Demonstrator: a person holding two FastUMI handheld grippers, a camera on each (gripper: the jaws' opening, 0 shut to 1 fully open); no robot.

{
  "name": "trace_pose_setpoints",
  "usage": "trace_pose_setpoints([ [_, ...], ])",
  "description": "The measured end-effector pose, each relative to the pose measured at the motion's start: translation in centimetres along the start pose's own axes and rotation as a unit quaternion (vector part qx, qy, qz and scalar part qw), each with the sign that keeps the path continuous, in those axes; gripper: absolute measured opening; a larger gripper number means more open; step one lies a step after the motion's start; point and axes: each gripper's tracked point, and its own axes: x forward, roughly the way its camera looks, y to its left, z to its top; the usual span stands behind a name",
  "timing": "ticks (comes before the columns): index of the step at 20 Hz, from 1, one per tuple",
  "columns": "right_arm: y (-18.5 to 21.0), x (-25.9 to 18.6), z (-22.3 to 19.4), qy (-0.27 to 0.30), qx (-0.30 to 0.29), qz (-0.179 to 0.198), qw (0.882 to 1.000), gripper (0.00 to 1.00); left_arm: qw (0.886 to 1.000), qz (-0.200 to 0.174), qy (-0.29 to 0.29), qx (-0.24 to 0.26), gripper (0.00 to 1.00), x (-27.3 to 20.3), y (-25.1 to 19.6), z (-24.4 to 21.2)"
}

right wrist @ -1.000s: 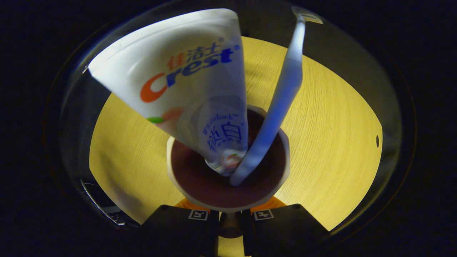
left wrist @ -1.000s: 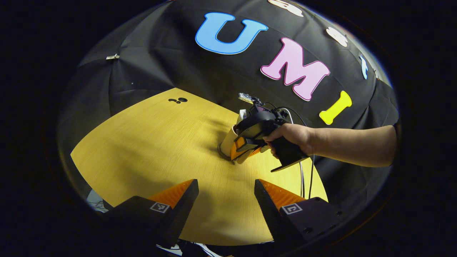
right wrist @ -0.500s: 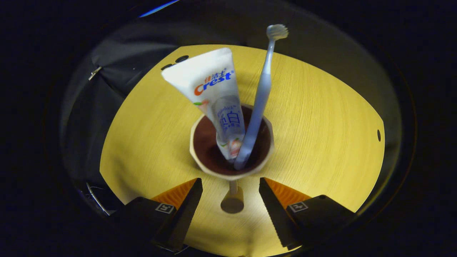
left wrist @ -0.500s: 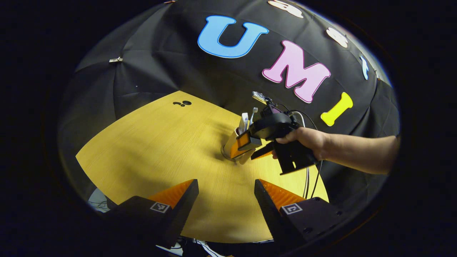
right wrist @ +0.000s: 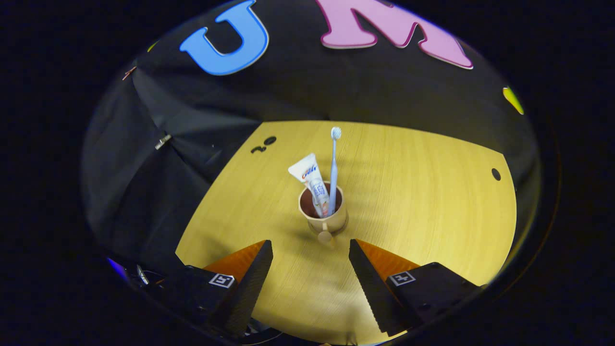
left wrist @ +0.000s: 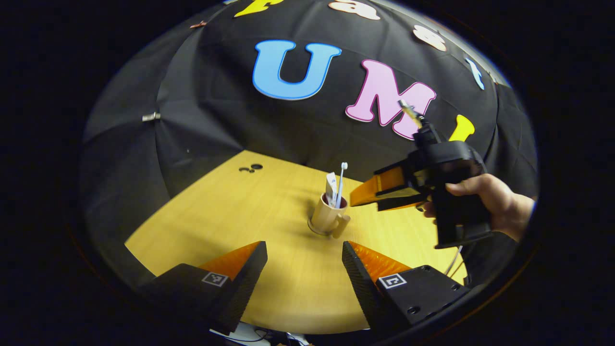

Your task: Put the toothbrush and toothpaste on the desktop into the cup, then pick up the cup and place it on the coaster on the desktop.

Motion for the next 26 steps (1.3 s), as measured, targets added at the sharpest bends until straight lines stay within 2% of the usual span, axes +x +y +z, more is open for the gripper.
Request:
trace_pose_setpoints([
  [3,-1.8,-4.3,1.4,-0.057,0.013,-0.009,0.998,0.99,0.999,0.011,-0.033,0.001,0.97,0.3,-0.2,3.2],
  [7,-5.1,-9.1,2.7,-0.128,-0.005,-0.060,0.990,0.99,0.996,0.008,-0.082,-0.017,0.98,-0.1,-1.2,6.7],
  [10,-6.6,-12.7,3.4,-0.190,-0.030,-0.094,0.977,0.99,0.994,0.011,-0.108,0.000,0.98,-0.2,-1.6,8.4],
  [14,-7.3,-16.6,2.2,-0.252,-0.024,-0.125,0.959,0.99,0.991,0.024,-0.124,0.043,0.97,-1.0,-2.3,9.4],
  [17,-8.5,-18.8,0.7,-0.276,-0.036,-0.153,0.948,0.99,0.990,0.015,-0.133,0.041,0.97,-2.1,-4.2,9.5],
  [22,-8.9,-19.9,-1.0,-0.290,-0.023,-0.146,0.946,0.98,0.992,-0.014,-0.119,0.040,0.97,-2.9,-6.5,8.6],
  [26,-9.4,-21.2,-1.4,-0.300,-0.031,-0.154,0.941,0.98,0.991,0.001,-0.128,0.035,0.97,-3.7,-5.3,10.3],
])
